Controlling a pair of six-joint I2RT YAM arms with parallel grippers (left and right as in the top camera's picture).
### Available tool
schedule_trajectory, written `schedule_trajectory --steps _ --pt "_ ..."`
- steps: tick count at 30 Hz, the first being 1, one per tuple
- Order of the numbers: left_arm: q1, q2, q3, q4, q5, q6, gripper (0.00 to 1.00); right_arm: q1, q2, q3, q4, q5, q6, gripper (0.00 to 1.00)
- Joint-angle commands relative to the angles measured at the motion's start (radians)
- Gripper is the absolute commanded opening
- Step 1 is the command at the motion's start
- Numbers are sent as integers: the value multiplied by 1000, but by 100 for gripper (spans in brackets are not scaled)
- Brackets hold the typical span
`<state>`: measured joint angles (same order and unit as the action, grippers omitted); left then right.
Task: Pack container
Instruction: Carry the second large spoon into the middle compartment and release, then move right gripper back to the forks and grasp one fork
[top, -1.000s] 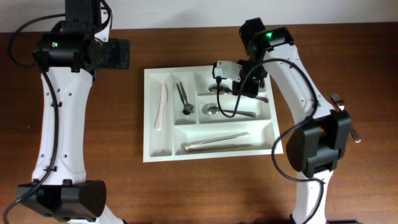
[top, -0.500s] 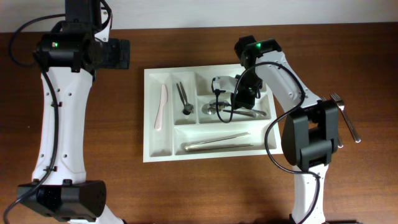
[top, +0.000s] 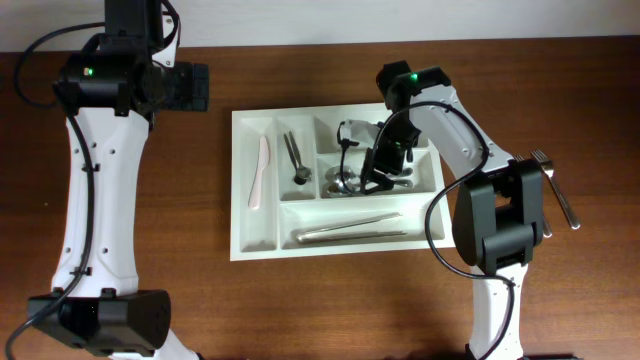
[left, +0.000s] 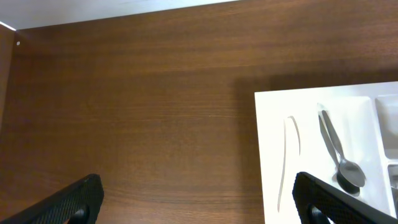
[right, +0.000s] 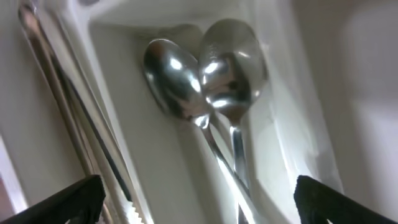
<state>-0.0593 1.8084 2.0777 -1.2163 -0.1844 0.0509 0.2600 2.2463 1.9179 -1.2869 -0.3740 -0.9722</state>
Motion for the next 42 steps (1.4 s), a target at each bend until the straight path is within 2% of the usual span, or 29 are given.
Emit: schedule_trajectory --steps 1,5,9,14,18,20,23,26,32,42 --pt "2 -6 8 -1 -6 -13 99 -25 -8 110 -4 29 190 99" --pt "2 -6 8 -1 -6 -13 99 -105 -27 246 -58 181 337 99" --pt "2 -6 8 -1 -6 -13 99 -241 -28 349 -143 201 415 99" --pt "2 -6 8 -1 -6 -13 99 -412 -28 345 -157 190 603 99" --pt "2 -6 8 -1 -7 -13 99 -532 -28 339 -163 172 655 100" --pt "2 -6 8 -1 -7 -13 99 -579 -28 336 -167 173 679 97" --pt "2 -6 8 -1 -6 -13 99 -632 -28 322 -172 188 679 87" --pt "2 -6 8 -1 -6 -13 99 -671 -28 286 -168 188 671 84" --pt "2 -6 8 -1 -6 -13 99 -686 -28 169 -112 191 548 79" --pt "2 -6 8 -1 -7 -13 99 -686 -28 -82 101 310 541 78"
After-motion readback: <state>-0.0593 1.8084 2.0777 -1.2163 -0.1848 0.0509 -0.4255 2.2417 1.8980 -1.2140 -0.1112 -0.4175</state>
